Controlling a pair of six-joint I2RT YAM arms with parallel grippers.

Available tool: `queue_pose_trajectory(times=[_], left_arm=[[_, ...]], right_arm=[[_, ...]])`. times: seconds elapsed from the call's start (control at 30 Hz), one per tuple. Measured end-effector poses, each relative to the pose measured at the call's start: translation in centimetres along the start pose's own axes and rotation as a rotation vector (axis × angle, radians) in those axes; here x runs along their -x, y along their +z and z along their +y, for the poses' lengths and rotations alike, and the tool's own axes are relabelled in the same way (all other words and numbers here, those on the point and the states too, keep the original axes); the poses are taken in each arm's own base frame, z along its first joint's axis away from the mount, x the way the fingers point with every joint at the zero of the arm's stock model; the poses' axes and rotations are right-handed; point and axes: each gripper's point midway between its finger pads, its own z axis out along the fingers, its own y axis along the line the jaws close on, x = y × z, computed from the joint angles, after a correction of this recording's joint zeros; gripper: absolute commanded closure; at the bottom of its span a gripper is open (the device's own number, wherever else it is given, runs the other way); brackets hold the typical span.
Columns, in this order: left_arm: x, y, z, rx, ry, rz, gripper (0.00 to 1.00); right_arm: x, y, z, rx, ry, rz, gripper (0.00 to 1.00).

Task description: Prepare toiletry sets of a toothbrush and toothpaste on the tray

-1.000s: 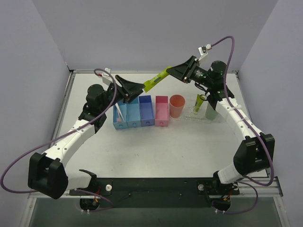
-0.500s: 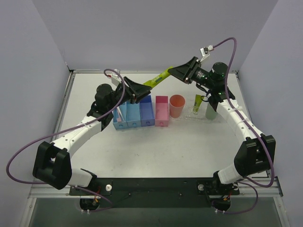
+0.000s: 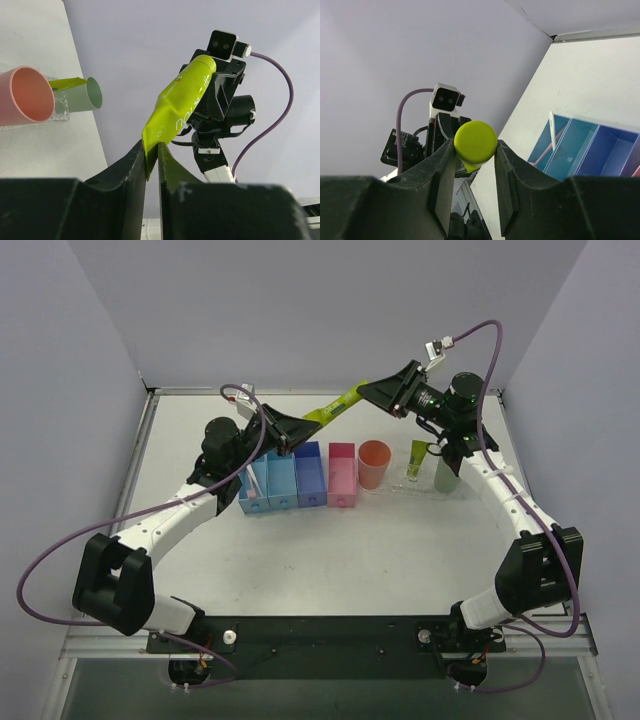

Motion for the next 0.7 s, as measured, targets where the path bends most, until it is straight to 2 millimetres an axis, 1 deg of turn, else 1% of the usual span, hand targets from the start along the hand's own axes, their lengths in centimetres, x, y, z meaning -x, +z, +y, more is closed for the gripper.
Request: queue_pose_trajectory(times=[0.03, 0.07, 0.1, 0.2, 0.23, 0.3, 0.33, 0.43, 0.53, 0.6, 0.7], left_arm=[[0.0, 0.0, 0.0, 0.0, -0.002, 0.0, 0.88], [0.0, 0.1, 0.1, 0.001, -0.007, 0.0, 1.0], [0.0, 0.1, 0.2, 0.002, -0.011, 0.001, 1.0], [0.0, 0.3, 0.5, 0.01, -0.023, 0.006, 1.0], [-0.1, 0.3, 0.7, 0.012, -0.025, 0.008, 1.0], [-0.1, 0.3, 0.8, 0.016, -0.026, 0.013, 1.0], [-0.2, 0.4, 0.9, 0.017, -0.025, 0.017, 1.0], [-0.3, 0.4, 1.1, 0.019, -0.002, 0.03, 1.0], [-0.7, 0.3, 0.9, 0.023, 0.055, 0.078, 1.0], [-1.3, 0.3, 0.7, 0.026, 0.104, 0.13, 1.0], [-2.2, 0.2, 0.4, 0.026, 0.176, 0.226, 1.0]], right_arm=[[0.1, -0.1, -0.1, -0.002, 0.002, -0.001, 1.0], [0.0, -0.1, -0.2, -0.003, 0.005, 0.0, 1.0], [0.0, -0.2, -0.3, -0.006, 0.007, 0.0, 1.0], [-0.1, -0.4, -0.7, -0.016, 0.009, -0.001, 0.94], [-0.2, -0.5, -0.9, -0.02, 0.011, -0.001, 0.88], [-0.1, -0.7, -1.2, -0.029, 0.012, -0.004, 0.78], [-0.1, -0.7, -1.3, -0.032, 0.013, -0.003, 0.68], [-0.1, -1.2, -1.7, -0.044, 0.013, 0.009, 0.59], [0.4, -2.3, -2.8, -0.087, -0.015, 0.007, 0.55], [1.3, -3.3, -3.5, -0.133, -0.05, 0.009, 0.53], [2.5, -4.7, -3.5, -0.176, -0.128, 0.026, 0.52]])
